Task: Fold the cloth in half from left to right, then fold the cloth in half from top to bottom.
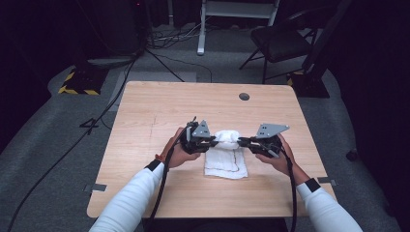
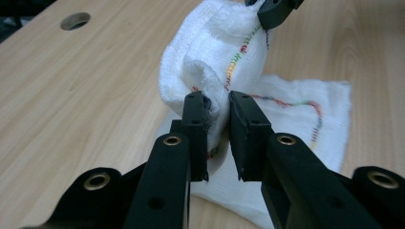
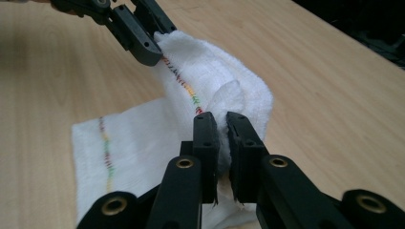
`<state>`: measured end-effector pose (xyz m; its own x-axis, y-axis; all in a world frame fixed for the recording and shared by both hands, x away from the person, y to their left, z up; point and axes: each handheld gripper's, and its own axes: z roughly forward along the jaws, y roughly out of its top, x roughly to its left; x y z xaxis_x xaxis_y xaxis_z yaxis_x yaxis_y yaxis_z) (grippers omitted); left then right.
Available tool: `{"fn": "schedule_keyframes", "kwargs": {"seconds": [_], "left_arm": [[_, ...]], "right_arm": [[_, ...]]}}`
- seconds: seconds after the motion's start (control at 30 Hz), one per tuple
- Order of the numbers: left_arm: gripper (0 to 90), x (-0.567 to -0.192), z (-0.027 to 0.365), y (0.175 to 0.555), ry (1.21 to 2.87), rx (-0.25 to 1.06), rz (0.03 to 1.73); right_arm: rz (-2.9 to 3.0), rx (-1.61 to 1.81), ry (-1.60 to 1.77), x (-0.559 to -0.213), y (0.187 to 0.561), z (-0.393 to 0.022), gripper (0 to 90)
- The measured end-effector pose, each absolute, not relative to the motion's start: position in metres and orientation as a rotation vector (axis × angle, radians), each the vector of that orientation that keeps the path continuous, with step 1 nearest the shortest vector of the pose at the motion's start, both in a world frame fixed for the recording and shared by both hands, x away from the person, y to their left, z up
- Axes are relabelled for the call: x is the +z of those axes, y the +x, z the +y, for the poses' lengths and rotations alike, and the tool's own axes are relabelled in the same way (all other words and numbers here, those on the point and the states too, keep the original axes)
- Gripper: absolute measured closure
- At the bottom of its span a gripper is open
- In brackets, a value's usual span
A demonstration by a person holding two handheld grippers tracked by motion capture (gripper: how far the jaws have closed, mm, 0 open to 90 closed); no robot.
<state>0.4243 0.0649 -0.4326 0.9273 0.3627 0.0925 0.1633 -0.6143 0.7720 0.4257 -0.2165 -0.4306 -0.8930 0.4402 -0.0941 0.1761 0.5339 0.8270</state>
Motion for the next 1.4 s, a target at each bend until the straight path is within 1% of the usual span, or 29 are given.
{"fn": "schedule_keyframes", "kwargs": {"seconds": [0.2, 0.47, 0.63, 0.73, 0.9, 1.0, 1.03, 1.1, 1.17, 1.27, 1.3, 1.4], "left_arm": [[77.3, -0.440, 0.068, 0.409, 2.254, 0.266, 0.356], [77.5, -0.453, 0.074, 0.388, 2.289, 0.253, 0.330], [80.0, -0.457, 0.074, 0.381, 2.314, 0.242, 0.310], [81.5, -0.459, 0.075, 0.380, 2.317, 0.234, 0.306], [78.9, -0.461, 0.081, 0.376, 2.326, 0.241, 0.321], [72.8, -0.460, 0.085, 0.374, 2.327, 0.277, 0.349], [71.2, -0.459, 0.087, 0.373, 2.321, 0.292, 0.359], [64.7, -0.456, 0.089, 0.375, 2.301, 0.329, 0.386], [60.3, -0.454, 0.090, 0.379, 2.284, 0.322, 0.415], [49.6, -0.453, 0.085, 0.385, 2.297, 0.348, 0.430], [47.3, -0.453, 0.082, 0.388, 2.305, 0.355, 0.432], [35.8, -0.455, 0.072, 0.396, 2.320, 0.407, 0.460]], "right_arm": [[2.533, 1.275, 0.469, -0.441, 0.407, -0.218, 83.6], [2.571, 1.283, 0.443, -0.450, 0.387, -0.225, 83.6], [2.607, 1.249, 0.432, -0.460, 0.379, -0.223, 82.5], [2.630, 1.233, 0.427, -0.464, 0.375, -0.225, 79.1], [2.664, 1.256, 0.439, -0.467, 0.367, -0.233, 70.4], [2.665, 1.227, 0.445, -0.468, 0.361, -0.238, 62.3], [2.657, 1.225, 0.457, -0.468, 0.360, -0.241, 60.3], [2.632, 1.235, 0.477, -0.464, 0.359, -0.248, 58.2], [2.580, 1.256, 0.519, -0.457, 0.361, -0.253, 54.6], [2.511, 1.270, 0.586, -0.450, 0.368, -0.258, 50.3], [2.501, 1.258, 0.602, -0.449, 0.370, -0.257, 49.1], [2.490, 1.240, 0.646, -0.451, 0.382, -0.252, 45.8]]}}
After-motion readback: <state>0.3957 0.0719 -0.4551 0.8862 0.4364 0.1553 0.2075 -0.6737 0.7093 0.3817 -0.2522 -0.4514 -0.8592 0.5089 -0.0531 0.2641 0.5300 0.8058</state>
